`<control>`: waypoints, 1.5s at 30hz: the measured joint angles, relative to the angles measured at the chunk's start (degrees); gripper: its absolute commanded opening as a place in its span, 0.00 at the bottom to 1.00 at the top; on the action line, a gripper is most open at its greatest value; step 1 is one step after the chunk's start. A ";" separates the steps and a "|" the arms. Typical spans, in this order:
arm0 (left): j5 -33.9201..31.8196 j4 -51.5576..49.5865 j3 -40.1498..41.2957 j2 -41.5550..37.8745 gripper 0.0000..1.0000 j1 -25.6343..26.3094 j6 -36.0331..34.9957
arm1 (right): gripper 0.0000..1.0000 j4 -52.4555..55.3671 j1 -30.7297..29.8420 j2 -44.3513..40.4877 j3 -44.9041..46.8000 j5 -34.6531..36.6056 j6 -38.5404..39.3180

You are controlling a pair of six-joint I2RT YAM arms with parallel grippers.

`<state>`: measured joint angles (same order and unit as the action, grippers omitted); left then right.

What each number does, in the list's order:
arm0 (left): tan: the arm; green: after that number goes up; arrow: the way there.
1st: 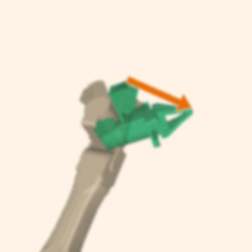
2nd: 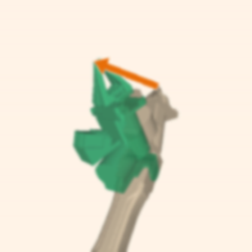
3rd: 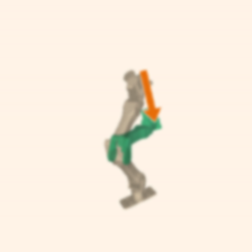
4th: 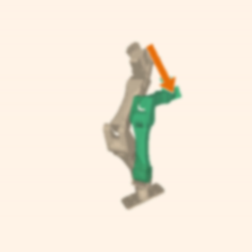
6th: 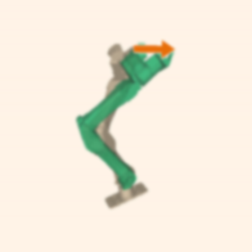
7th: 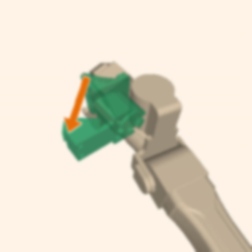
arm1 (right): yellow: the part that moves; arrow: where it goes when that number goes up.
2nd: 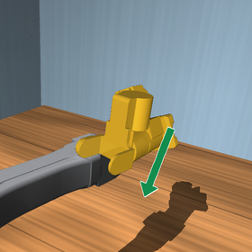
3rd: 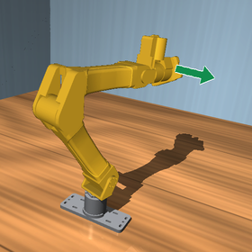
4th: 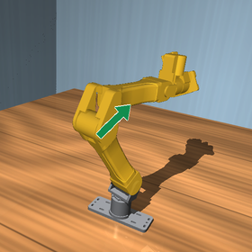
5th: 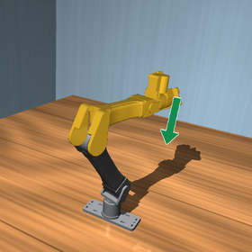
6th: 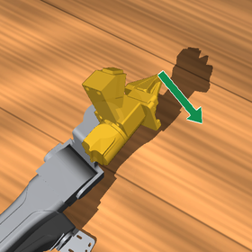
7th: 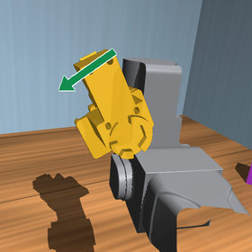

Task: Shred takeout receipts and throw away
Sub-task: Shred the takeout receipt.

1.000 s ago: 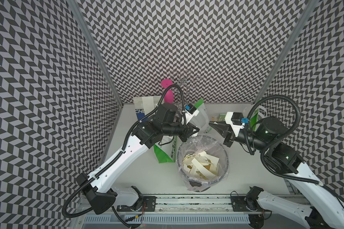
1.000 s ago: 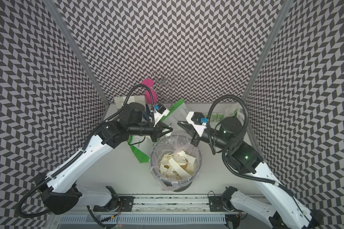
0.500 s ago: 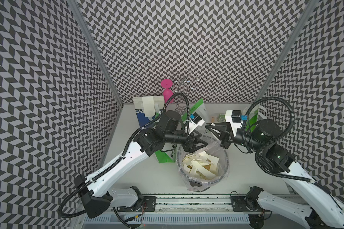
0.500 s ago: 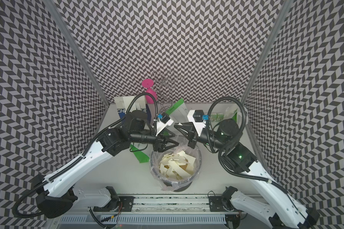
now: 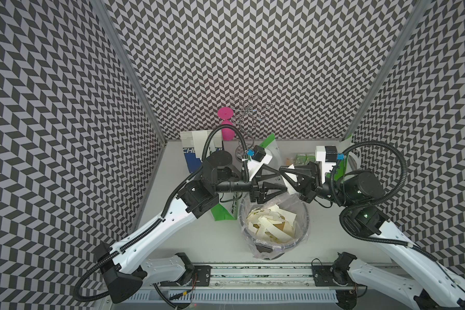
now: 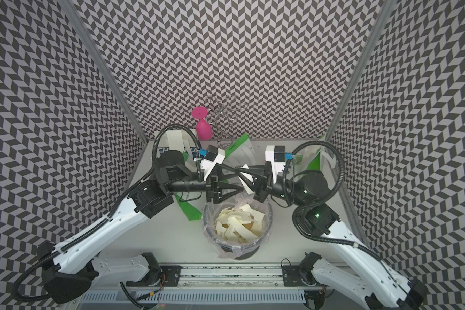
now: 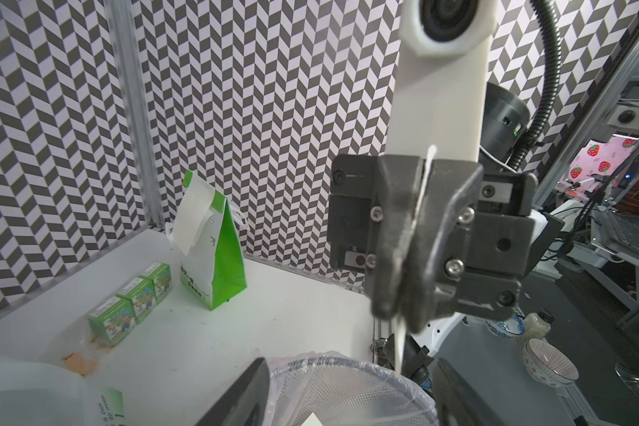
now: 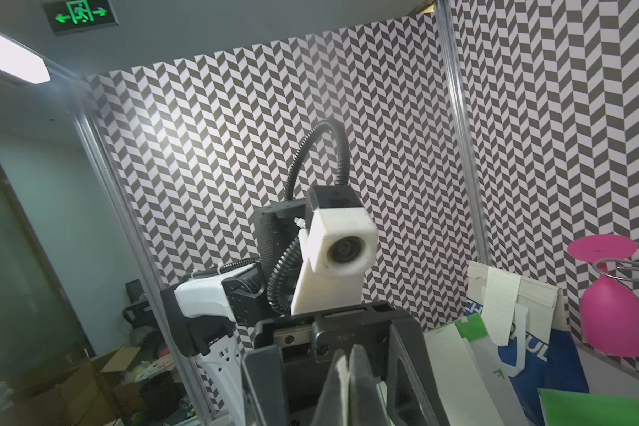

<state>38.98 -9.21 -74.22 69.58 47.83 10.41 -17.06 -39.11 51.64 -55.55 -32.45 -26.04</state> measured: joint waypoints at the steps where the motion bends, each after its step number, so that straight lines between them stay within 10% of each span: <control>1: 0.50 0.68 0.00 0.42 0.64 -0.02 0.24 | 0.00 -0.72 0.02 0.00 0.31 -0.07 -0.79; 17: 7.04 6.14 -1.77 4.02 0.00 -0.20 2.14 | 0.00 -6.19 0.02 0.15 2.27 -0.70 -5.42; 23: 8.11 5.86 -1.88 3.89 0.00 -0.24 1.57 | 0.00 -5.31 0.02 0.13 2.27 0.46 -3.72; 29: 8.39 2.78 -1.86 2.12 0.50 -1.77 -0.59 | 0.00 -4.00 0.07 0.15 2.25 1.33 -2.49; 33: 8.28 1.27 -1.86 1.29 0.59 -3.96 -2.40 | 0.00 -4.02 0.24 0.17 2.25 1.22 -2.73; 45: 10.93 2.43 -1.86 3.56 0.48 -3.21 -3.30 | 0.00 -8.39 0.28 2.67 2.27 -0.94 -7.45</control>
<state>49.91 -6.79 -76.07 73.14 44.62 7.11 -25.45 -38.83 54.30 -53.28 -33.39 -33.50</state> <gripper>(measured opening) 0.536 0.047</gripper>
